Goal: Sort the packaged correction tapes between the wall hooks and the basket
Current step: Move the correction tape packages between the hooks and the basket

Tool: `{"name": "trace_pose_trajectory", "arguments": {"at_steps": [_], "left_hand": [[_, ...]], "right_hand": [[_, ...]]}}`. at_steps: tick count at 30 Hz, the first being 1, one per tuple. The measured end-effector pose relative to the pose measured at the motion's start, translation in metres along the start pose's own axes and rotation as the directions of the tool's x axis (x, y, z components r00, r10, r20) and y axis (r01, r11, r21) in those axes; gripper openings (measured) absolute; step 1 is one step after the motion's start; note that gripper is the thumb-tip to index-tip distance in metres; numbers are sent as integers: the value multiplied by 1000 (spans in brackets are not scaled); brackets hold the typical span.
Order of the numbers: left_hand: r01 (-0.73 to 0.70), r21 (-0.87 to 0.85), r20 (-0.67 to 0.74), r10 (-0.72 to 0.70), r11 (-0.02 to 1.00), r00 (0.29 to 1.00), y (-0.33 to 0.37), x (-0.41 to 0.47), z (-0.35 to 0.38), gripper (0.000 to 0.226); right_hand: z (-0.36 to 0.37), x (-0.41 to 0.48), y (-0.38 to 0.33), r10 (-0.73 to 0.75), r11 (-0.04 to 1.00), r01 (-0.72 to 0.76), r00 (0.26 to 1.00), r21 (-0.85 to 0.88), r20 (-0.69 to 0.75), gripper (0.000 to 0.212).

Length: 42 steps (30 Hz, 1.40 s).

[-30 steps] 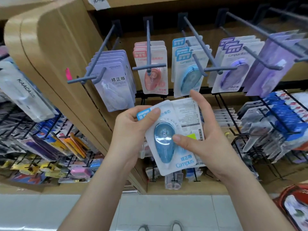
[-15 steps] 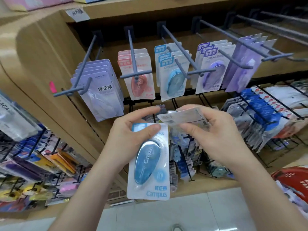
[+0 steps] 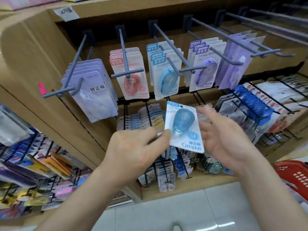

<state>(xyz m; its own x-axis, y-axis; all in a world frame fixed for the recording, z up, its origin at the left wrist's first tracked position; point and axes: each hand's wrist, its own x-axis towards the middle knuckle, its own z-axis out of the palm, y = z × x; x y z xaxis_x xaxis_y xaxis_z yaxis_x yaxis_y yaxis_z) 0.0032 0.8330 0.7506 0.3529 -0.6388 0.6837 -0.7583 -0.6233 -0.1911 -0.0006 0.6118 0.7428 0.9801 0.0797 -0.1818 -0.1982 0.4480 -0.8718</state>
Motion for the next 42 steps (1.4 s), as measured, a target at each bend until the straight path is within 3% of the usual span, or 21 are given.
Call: {"name": "trace_pose_trajectory", "arguments": {"at_steps": [3,5,7,10,13,17,22,25,29,38,42], "left_hand": [[-65,-41,101,69,997,992,7,-7,8,22],[-2,-114,241,30,993,970,8,-12,15,36],[208,-247,368,-107,946,924,4,-14,16,36],[564,-407,438,-388,719,811,-3,-4,7,29],[677,-470,404,-545,566,735,-7,11,1,27],[692,-631,415,-601,350,683,-10,32,-4,27],[696,-662,419,-632,278,652,-9,48,0,15],[662,-716,330,-728,221,600,-10,55,1,3],[619,-776,346,-739,121,578,-14,69,3,17],[691,-689,411,-667,219,622,-18,88,8,9],[675,-727,436,-674,127,597,-16,88,9,18]], "right_hand": [[5,2,11,-14,999,11,996,-37,-87,76],[4,6,14,-85,994,76,988,-76,-129,79],[1,7,14,-145,984,130,983,-123,-115,80],[-5,7,11,-199,966,184,977,-183,-69,78],[-7,7,8,-269,931,263,963,-252,12,65],[-2,6,-3,-347,889,353,935,-293,75,43],[8,12,-14,-439,826,458,888,-328,137,28],[13,17,-16,-476,810,500,866,-306,154,27],[16,27,-13,-466,840,482,876,-251,122,28],[17,28,-12,-395,906,405,914,-126,95,31],[19,25,-19,-389,909,399,916,-123,99,31]]}}
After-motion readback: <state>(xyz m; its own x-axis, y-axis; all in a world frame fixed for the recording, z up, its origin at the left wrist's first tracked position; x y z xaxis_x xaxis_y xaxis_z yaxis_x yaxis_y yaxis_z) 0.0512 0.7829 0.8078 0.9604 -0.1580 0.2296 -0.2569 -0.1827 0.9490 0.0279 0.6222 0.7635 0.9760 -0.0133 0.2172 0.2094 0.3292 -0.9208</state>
